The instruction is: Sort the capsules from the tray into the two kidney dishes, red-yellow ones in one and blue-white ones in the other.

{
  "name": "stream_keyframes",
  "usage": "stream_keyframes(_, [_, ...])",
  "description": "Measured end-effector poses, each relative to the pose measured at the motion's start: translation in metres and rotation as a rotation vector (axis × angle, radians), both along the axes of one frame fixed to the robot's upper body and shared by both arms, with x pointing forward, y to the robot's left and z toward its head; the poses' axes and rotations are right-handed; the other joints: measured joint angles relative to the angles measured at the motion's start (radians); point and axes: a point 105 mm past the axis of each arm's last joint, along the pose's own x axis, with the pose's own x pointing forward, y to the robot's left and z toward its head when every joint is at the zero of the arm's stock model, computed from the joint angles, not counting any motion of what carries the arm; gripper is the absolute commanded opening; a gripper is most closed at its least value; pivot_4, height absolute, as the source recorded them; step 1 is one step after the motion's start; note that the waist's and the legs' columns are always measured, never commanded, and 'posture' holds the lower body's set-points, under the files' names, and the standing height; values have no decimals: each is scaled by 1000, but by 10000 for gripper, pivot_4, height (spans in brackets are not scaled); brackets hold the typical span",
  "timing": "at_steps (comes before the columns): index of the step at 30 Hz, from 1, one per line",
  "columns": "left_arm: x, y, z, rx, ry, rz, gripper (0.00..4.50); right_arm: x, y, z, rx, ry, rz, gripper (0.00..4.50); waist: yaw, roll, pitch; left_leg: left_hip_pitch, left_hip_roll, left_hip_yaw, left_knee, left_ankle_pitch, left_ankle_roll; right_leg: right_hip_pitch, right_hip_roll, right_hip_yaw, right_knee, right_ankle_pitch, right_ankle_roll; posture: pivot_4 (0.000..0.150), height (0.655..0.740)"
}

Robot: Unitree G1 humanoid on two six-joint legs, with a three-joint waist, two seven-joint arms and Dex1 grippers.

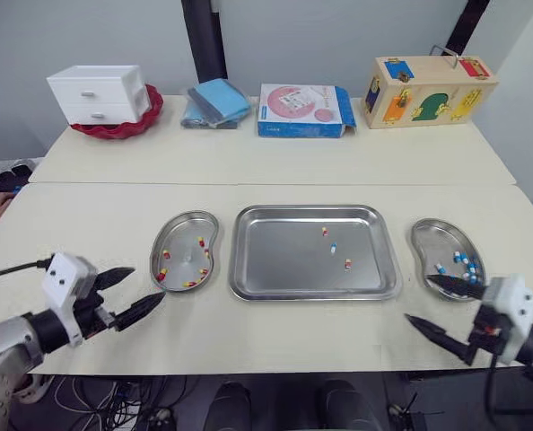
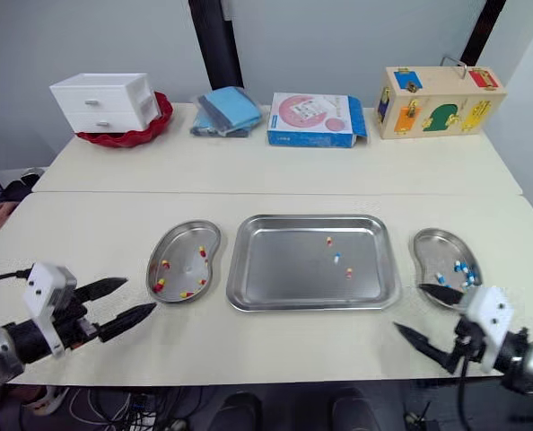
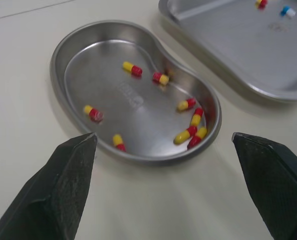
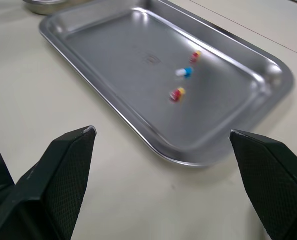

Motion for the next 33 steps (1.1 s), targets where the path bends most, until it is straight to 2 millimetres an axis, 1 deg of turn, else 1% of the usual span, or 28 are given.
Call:
stream_keyframes(2, [-10,10,-7,18,18,26,44719,-6,-22,-3,-41,49,-35,45000,0,0,0,0,0,1,0,0,0,0,0,1,-1,0,0,1500,7400])
stream_keyframes(4, [-21,22,-18,28,40,66,44719,-14,-46,-10,-80,110,-74,45000,3,-2,0,0,0,1,0,0,0,0,0,0,-1,-1,-1,1500,7400])
stream_keyframes(5, [-23,24,-21,28,50,72,44719,-16,-52,-11,-87,117,-90,45000,3,-2,0,0,0,1,0,0,0,0,0,0,-1,-1,-1,1500,7400])
stream_keyframes(7, [-33,29,-29,35,68,80,44719,-21,-75,-16,-116,144,-139,45000,2,-2,0,0,0,1,0,0,0,0,0,1,-1,-2,-3,1500,7400])
stream_keyframes(11, [-39,32,-35,38,65,90,44719,-26,-97,-21,-154,172,-184,45000,1,-2,0,0,0,1,0,0,0,0,0,1,-1,-2,-3,1500,7400])
stream_keyframes(20, [-42,29,-37,38,45,115,44719,-27,-114,-26,-200,188,-194,45000,0,-2,0,0,0,2,0,0,0,0,0,1,-1,-1,-1,1500,7400])
stream_keyframes(27, [-40,17,-28,51,17,88,44719,-19,-114,-23,-212,165,-177,45000,0,-2,0,0,0,2,0,0,0,0,0,2,-1,-1,-1,1500,7400])
stream_keyframes(33, [-41,10,-27,43,17,54,44719,-18,-115,-22,-220,163,-173,45000,0,-2,0,0,0,2,0,0,0,0,0,2,-1,-1,-1,1500,7400])
